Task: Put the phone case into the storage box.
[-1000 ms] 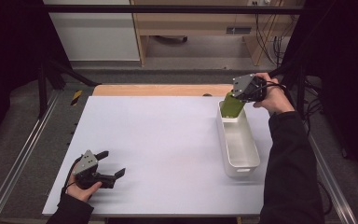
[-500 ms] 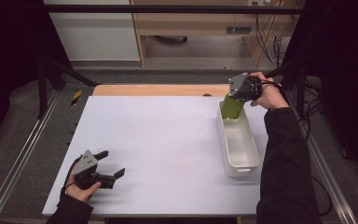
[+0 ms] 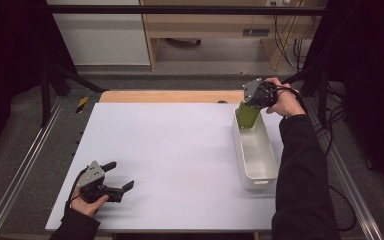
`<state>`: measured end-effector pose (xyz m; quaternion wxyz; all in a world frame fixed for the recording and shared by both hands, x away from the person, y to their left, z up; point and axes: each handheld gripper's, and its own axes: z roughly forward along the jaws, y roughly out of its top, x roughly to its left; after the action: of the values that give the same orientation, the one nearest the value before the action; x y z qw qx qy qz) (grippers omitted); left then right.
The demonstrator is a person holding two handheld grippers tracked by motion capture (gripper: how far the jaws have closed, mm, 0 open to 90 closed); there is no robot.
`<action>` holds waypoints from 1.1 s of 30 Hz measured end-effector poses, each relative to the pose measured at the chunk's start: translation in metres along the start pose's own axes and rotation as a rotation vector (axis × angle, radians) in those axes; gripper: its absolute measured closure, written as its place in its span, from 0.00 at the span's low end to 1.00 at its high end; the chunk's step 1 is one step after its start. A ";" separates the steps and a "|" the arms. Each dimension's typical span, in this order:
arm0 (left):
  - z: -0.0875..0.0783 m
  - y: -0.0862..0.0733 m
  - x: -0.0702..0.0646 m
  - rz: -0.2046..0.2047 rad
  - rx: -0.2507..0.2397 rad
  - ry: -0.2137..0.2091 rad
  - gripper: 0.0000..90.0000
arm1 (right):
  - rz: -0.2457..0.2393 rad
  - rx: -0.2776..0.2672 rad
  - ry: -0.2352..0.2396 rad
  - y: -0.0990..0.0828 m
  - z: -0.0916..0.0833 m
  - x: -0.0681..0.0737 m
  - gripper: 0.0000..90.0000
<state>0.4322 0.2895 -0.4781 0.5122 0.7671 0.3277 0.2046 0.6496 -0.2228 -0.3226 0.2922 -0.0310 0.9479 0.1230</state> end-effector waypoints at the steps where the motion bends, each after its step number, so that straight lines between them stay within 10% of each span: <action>1: 0.000 0.000 0.000 0.000 0.000 0.000 0.01 | -0.002 0.002 0.000 0.000 0.001 0.000 0.87; 33: 0.001 0.000 0.000 0.003 0.006 0.000 0.01 | -0.028 0.024 -0.008 0.003 0.009 0.001 0.83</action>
<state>0.4325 0.2890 -0.4787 0.5094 0.7692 0.3270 0.2045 0.6530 -0.2172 -0.3297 0.2979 -0.0404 0.9477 0.1076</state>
